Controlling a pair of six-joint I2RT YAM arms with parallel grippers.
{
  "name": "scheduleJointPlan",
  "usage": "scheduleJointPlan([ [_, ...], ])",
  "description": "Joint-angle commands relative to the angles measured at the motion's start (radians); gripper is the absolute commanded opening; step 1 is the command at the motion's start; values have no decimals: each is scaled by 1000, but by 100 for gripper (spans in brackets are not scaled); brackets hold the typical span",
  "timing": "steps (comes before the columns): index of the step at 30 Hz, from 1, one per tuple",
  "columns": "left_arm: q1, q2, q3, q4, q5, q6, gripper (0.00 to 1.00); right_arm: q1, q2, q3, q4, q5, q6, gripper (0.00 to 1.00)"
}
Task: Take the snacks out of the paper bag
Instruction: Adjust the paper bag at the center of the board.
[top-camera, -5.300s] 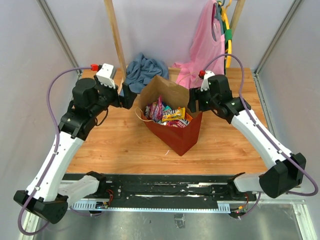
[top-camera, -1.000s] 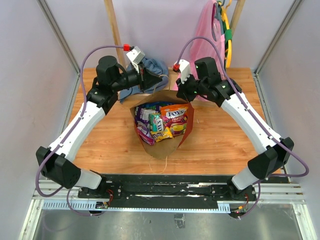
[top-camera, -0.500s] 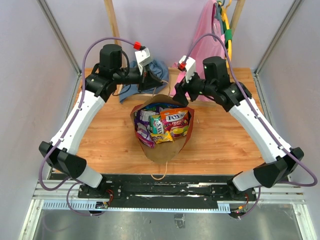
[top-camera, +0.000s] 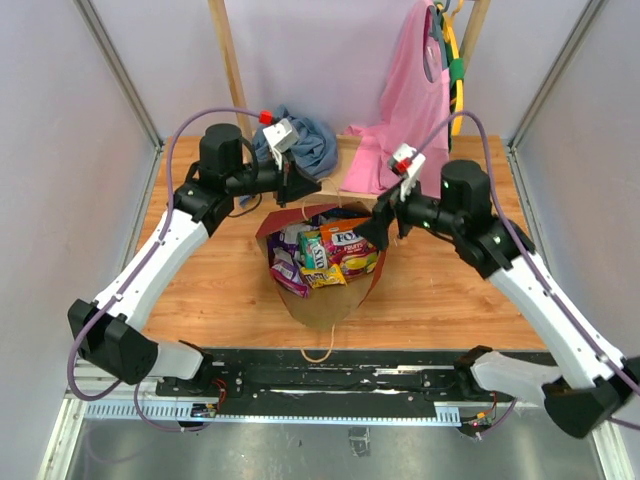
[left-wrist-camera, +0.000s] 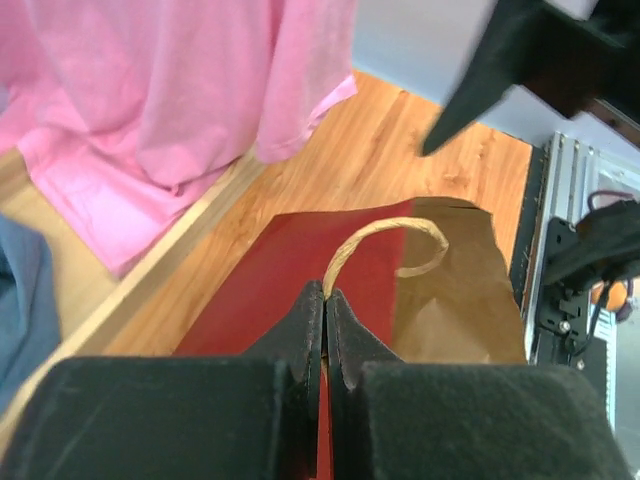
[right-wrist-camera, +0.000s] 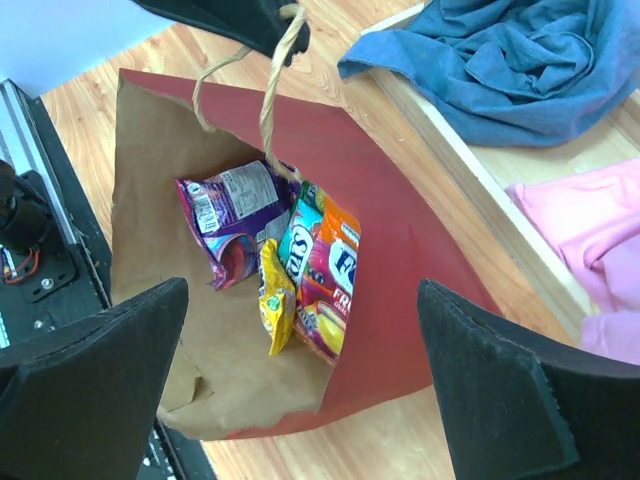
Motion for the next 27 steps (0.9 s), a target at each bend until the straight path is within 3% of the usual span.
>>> scheduleJointPlan([
  [1, -8, -56, -90, 175, -139, -186, 0, 8, -168, -171, 215, 63, 134, 98],
  [3, -10, -64, -105, 172, -169, -193, 11, 8, -222, -233, 262, 104, 146, 99],
  [6, -12, -64, -100, 143, -218, -198, 39, 8, -248, -242, 265, 127, 136, 100],
  [8, -12, -65, -84, 101, -240, -195, 85, 7, -243, -227, 246, 129, 126, 100],
  [9, -12, -69, -72, 74, -257, -183, 98, 8, -241, -219, 237, 130, 121, 100],
  [13, -13, -130, -60, -14, -264, -96, 100, 8, -246, -223, 227, 133, 113, 100],
  [19, -12, -227, -22, -228, 2, 126, 100, 8, -256, -247, 233, 130, 114, 99],
  [24, -14, -350, -120, -154, 17, 127, 100, 7, -257, -242, 226, 127, 110, 99],
  [27, -14, -337, -78, -220, -27, 129, 100, 8, -263, -239, 218, 129, 107, 99],
])
